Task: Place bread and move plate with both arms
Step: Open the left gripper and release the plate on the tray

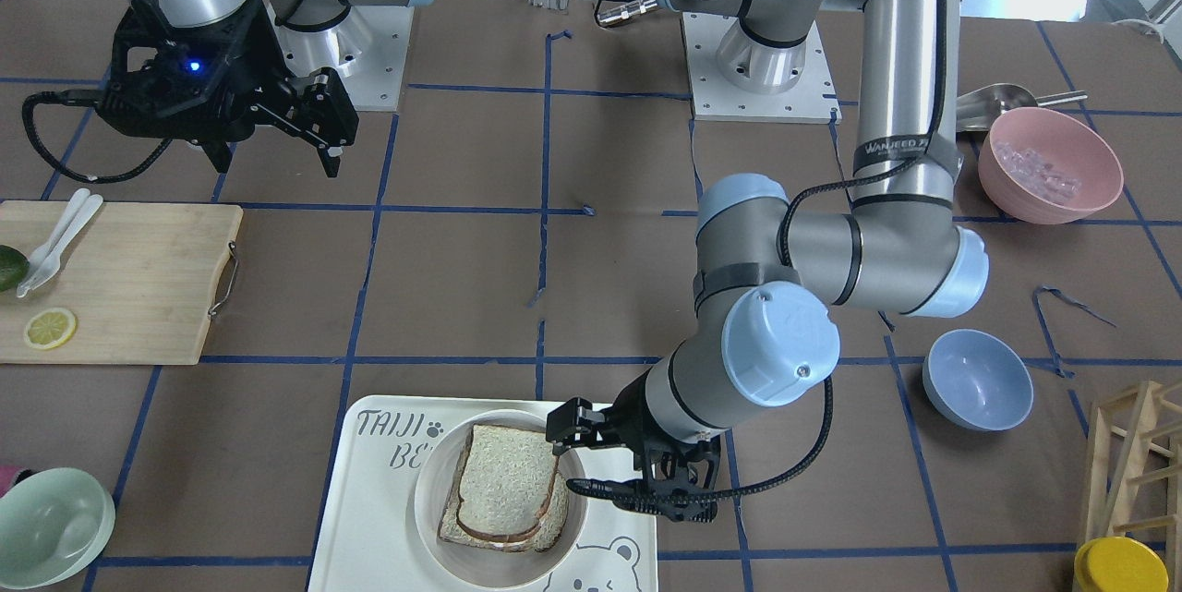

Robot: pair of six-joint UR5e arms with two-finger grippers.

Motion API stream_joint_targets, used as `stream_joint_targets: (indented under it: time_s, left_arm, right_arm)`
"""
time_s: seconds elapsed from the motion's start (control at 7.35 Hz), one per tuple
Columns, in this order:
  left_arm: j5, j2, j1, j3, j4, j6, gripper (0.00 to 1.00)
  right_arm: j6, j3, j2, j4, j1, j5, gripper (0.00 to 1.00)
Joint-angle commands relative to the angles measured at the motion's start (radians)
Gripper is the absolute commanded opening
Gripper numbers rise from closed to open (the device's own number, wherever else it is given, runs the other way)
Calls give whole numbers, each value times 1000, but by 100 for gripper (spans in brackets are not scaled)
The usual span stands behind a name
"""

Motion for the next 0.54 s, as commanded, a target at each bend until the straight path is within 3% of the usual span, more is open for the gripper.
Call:
stream_joint_targets:
  time_s: [0.0,0.14,0.41]
  left_arm:
    - [76,213,1,-55,-217,3,100]
    - [88,301,-2,-56,-367,2,100]
    - [112,438,-5,-62,-544,-3,100]
  right_arm:
    - [1,0,-1,22,0,-9,100]
    - [-8,0,-1,22,-2,-11,100]
    - [-9,0,-1,44,-2,-7,100]
